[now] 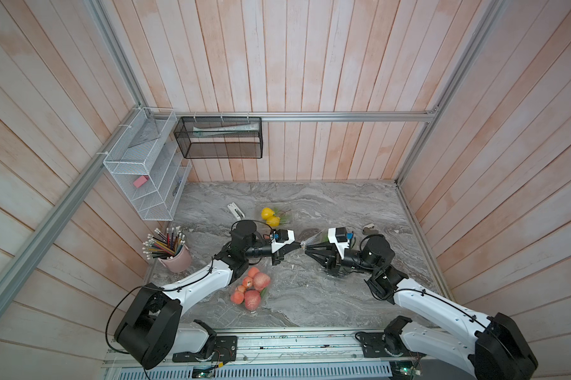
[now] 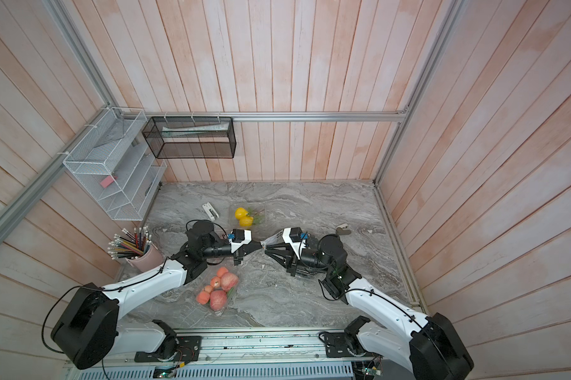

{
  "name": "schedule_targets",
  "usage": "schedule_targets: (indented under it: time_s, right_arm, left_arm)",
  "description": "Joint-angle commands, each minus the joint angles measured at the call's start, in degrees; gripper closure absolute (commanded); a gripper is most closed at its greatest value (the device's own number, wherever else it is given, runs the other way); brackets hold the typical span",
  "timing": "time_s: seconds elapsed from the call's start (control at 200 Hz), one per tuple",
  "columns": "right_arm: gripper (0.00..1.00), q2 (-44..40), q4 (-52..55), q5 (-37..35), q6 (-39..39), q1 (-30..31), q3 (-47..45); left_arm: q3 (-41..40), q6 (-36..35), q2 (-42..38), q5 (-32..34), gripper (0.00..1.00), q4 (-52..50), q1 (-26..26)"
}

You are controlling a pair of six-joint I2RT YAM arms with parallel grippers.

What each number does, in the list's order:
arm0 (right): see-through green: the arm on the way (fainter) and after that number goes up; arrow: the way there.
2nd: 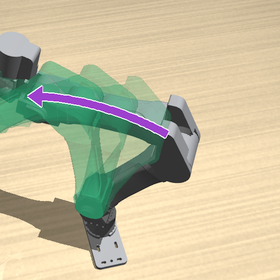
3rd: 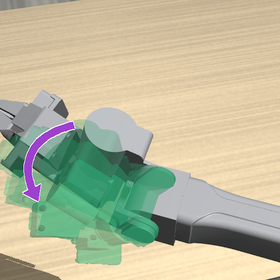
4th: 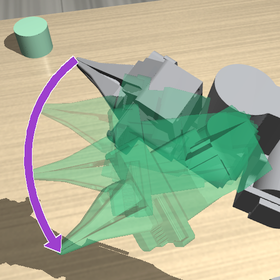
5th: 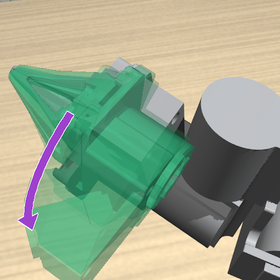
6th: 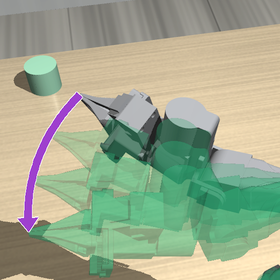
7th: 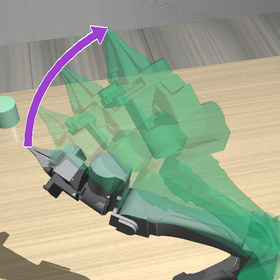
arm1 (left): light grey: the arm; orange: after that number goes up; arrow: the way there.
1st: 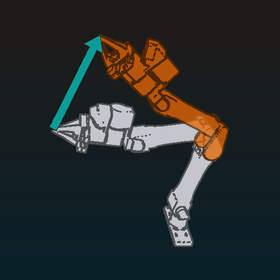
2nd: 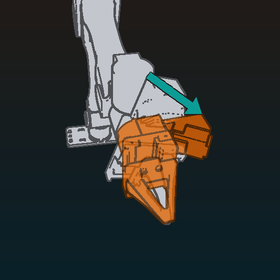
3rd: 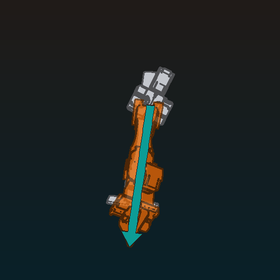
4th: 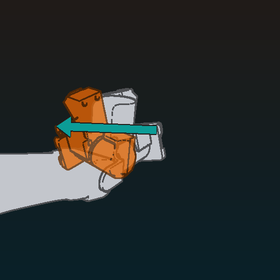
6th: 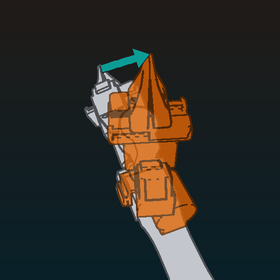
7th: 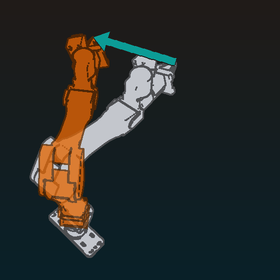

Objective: Label fruit boxes
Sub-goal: Tear off the label from the label sticker.

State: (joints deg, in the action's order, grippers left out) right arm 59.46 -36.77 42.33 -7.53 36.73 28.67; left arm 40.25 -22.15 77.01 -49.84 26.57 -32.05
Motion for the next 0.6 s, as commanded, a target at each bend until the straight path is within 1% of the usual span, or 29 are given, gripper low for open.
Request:
schedule_targets:
  time_s: [0.0, 0.14, 0.225, 0.285, 0.38, 0.515, 0.595]
  right_arm:
    - [0.81, -2.23, 0.78, -1.81, -0.23, 0.46, -0.41]
    - [0.76, -5.06, 2.15, -6.42, 0.41, 0.38, -1.51]
    - [0.72, -5.27, 2.90, -7.33, 0.67, 0.36, -1.30]
    - [0.72, -4.89, 2.88, -7.33, 0.67, 0.41, -0.85]
    - [0.75, -4.03, 1.60, -6.34, 0.51, 0.35, -0.53]
    - [0.77, -3.40, -0.08, -5.22, -0.78, 0.31, -0.76]
    - [0.78, -3.72, -0.66, -4.88, -2.13, 0.36, -1.16]
  left_arm:
    - [0.27, 0.88, -0.45, 0.98, 1.00, 0.70, -0.36]
    - [0.13, 0.66, -0.71, 0.86, 1.00, 0.77, -0.31]
    - [0.11, 0.54, -0.69, 0.48, 1.00, 0.83, -0.34]
    - [0.09, 0.52, -0.65, 0.41, 1.00, 0.97, -0.37]
    - [0.10, 0.59, -0.64, 0.45, 1.00, 1.11, -0.29]
    - [0.03, 2.67, -0.55, 1.76, 1.00, 1.57, -0.29]
    - [-0.50, 5.08, -0.55, 3.11, 1.00, 2.74, -0.05]
